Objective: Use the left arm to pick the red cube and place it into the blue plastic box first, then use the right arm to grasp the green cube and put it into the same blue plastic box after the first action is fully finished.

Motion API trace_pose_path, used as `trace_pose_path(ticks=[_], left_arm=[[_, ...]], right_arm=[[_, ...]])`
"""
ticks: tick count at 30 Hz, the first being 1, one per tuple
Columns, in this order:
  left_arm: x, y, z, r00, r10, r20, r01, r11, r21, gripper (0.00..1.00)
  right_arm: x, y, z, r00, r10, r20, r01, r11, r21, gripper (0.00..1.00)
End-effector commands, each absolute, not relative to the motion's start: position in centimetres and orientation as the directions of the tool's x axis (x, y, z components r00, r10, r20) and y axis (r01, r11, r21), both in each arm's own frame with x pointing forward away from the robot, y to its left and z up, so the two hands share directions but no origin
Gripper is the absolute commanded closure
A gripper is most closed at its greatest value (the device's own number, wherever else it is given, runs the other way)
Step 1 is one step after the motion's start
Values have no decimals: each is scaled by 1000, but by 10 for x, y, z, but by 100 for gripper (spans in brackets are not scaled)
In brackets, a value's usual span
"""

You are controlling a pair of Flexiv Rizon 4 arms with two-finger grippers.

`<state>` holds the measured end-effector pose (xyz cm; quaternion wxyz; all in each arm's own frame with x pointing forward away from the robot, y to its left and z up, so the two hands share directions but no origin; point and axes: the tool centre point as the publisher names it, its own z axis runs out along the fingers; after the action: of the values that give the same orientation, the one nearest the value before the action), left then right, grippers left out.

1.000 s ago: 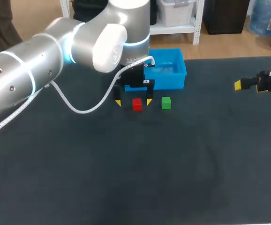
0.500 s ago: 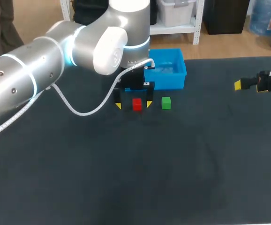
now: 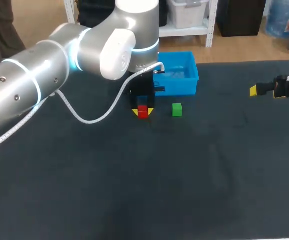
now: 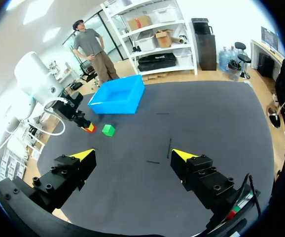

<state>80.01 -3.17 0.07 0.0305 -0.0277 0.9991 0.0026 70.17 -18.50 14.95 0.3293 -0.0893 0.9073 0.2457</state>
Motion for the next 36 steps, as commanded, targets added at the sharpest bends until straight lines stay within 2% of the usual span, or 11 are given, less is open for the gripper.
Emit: trace_pose_path(ticks=[1, 16, 36], left_arm=[[802, -33, 3, -997, -51, -57, -51, 999, 5, 100], [803, -30, 37, -993, -2, -117, -4, 1000, 17, 100], [804, -24, 90, -980, 0, -200, 14, 997, -70, 100]], right_arm=[[701, -185, 150, -767, -1, -642, -324, 863, 387, 0], [701, -185, 150, -767, -1, -642, -324, 863, 387, 0], [701, -185, 150, -767, -1, -642, -324, 863, 387, 0]])
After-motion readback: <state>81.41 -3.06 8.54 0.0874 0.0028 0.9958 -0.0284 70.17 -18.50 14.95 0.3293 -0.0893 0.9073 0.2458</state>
